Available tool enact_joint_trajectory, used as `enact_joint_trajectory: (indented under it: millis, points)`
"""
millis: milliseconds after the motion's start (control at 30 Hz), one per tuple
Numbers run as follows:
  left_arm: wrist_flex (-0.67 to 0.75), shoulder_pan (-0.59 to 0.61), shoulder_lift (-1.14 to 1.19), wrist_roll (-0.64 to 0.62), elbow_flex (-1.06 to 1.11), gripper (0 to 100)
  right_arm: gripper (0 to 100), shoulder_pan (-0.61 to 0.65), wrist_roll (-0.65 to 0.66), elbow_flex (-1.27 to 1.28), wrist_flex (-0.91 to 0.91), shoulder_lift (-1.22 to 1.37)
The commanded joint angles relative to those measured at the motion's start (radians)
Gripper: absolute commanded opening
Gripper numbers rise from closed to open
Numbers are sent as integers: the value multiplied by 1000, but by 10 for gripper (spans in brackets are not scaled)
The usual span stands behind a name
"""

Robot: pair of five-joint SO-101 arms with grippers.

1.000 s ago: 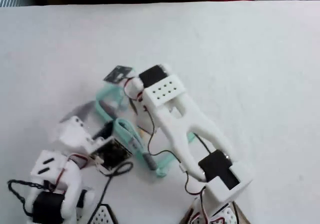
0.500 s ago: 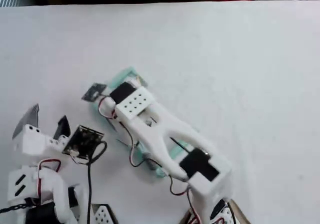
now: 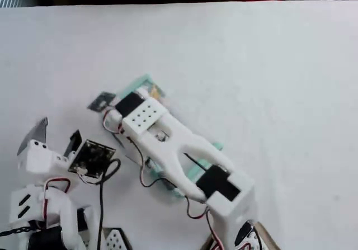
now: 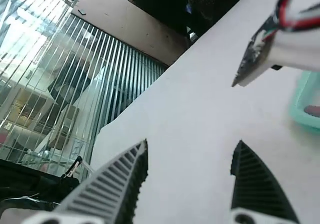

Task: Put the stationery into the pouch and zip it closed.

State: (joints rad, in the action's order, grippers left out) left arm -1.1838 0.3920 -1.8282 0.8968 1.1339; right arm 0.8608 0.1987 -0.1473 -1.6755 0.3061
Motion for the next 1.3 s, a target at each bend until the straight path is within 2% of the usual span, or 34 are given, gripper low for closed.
enact_joint_trajectory:
  millis: [0,267,467,533,600,700,867,1067,1267]
  points:
    - [3,-12,4,-84,-86,268,176,35,-20,-6,-24,-81]
    - [0,-12,4,-104,-100,268,176,42,-80,132,105,62]
    - [-2,-12,4,-104,-101,268,172,42,-75,140,116,186]
    - [-2,-12,4,-104,-103,268,118,36,-72,133,119,217]
    - [0,-12,4,-104,-103,268,11,5,-71,130,137,232]
    - [0,-12,4,-110,-101,268,22,-54,-55,130,148,213]
    - [6,-18,4,-209,-98,268,19,-151,-18,80,133,77]
    - [15,-117,4,-324,-57,268,19,-257,-23,-69,104,-202]
    - [181,-269,4,-433,163,268,19,-260,-34,-167,108,-461]
